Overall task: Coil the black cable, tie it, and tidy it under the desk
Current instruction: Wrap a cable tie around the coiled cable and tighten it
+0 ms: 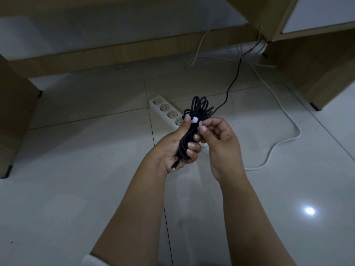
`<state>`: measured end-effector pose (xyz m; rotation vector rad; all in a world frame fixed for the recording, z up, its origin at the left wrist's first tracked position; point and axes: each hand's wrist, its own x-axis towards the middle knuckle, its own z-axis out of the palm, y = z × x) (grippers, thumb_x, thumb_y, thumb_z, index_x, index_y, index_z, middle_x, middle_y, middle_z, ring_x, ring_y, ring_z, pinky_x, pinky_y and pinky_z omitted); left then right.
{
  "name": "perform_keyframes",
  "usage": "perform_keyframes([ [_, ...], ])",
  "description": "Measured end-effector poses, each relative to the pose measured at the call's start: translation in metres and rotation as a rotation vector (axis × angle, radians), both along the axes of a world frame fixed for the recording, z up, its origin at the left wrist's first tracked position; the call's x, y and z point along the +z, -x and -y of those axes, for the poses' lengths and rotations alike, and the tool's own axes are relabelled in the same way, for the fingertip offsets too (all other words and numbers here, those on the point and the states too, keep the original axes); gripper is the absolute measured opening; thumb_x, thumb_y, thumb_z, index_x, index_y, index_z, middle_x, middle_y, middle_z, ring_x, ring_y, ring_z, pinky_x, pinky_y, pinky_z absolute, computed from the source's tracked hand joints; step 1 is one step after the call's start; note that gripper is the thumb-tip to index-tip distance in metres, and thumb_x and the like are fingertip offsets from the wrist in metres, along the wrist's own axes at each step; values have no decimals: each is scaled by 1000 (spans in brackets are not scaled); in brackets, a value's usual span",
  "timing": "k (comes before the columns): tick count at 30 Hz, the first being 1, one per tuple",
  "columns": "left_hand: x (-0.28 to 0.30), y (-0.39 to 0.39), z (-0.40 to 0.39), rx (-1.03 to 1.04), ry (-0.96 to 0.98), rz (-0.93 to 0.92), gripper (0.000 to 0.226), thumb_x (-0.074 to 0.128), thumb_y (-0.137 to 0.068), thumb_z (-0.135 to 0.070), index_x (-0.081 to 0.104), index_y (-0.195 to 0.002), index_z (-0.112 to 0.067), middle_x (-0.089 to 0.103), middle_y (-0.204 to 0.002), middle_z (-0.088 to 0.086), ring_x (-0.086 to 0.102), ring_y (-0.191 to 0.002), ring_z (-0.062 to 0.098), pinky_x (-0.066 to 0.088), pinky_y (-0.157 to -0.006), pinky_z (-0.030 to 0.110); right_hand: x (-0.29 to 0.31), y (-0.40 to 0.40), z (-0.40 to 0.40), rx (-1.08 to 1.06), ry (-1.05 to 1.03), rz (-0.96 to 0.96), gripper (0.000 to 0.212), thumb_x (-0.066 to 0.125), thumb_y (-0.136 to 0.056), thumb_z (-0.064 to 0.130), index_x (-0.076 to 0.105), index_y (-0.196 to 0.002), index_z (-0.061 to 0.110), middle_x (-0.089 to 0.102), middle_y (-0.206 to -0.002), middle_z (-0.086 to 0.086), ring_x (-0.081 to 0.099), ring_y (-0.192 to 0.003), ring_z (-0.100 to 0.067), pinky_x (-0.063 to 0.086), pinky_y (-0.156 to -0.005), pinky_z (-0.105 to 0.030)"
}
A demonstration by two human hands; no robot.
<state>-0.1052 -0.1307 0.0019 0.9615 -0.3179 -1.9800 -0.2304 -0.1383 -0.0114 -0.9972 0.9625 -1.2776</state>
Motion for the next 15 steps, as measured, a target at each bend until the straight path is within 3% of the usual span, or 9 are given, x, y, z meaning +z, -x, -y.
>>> perform_keyframes([
  [5,1,-1,-1,-34,12,28,42,50,-90,-56,56,-94,-15,48,-67,-3,41,-44,2,38,-36,11,3,3,1,51,-15,-74,10,57,-93,1,62,-92,10,62,-79,-8,59,-67,-13,51,-65,-23],
  [15,5,-8,-1,-105,62,120,38,54,-88,-52,57,-91,-14,47,-68,-2,40,-44,2,35,-36,11,1,5,3,112,-41,-55,10,57,-93,1,64,-91,9,63,-78,-8,59,-72,-20,49,-69,-30],
])
